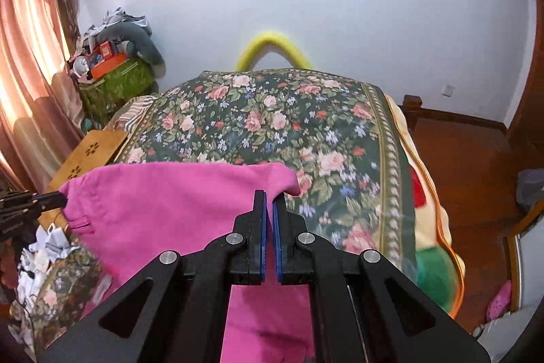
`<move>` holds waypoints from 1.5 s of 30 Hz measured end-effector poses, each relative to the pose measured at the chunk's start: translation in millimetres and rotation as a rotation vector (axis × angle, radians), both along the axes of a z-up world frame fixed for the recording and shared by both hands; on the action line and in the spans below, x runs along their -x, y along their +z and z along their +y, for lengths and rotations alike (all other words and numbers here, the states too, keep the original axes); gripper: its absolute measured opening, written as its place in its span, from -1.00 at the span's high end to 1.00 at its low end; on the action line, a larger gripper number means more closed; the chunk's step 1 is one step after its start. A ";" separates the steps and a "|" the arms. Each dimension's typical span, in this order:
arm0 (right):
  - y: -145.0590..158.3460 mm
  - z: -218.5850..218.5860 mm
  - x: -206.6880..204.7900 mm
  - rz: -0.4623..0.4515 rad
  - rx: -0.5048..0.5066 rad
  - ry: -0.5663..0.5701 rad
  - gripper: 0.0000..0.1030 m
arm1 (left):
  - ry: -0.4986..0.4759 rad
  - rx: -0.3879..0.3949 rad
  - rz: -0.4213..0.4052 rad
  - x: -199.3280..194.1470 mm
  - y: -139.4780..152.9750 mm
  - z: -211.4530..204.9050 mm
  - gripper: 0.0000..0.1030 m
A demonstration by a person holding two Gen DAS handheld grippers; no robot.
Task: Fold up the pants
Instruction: 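Lift the pants edge with both tools and fold it over the other half, then open both tools to release the folded pink pants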
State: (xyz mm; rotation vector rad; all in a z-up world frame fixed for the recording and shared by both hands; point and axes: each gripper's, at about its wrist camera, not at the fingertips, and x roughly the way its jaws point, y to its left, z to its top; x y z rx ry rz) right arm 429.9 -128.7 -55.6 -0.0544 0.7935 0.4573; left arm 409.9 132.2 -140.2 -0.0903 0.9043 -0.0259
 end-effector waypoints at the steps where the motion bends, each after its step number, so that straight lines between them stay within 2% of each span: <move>1: -0.5 -2.2 4.8 0.003 -0.003 -0.003 0.95 | -0.001 -0.011 0.001 2.8 0.6 -3.0 0.95; 13: -12.9 -31.8 95.7 -0.005 0.011 0.027 0.95 | -0.047 -0.080 -0.023 73.0 2.0 -23.5 0.95; 20: -29.8 -41.1 144.8 -0.003 0.016 0.040 0.94 | -0.078 -0.145 -0.048 119.0 -13.7 -36.3 0.95; 30: -67.9 -50.9 192.1 0.086 -0.009 0.010 0.92 | -0.113 -0.150 0.000 167.7 -45.5 -42.2 0.94; 35: -78.1 -52.7 213.9 0.097 -0.023 0.005 0.91 | -0.111 -0.162 0.016 188.4 -57.1 -44.0 0.94; 39: -86.2 -53.5 224.5 0.117 0.001 0.007 0.91 | -0.121 -0.186 0.041 204.3 -68.8 -48.1 0.94; 45: -95.2 -54.0 244.7 0.127 0.072 0.025 0.89 | -0.109 -0.160 0.074 220.1 -80.1 -43.5 0.94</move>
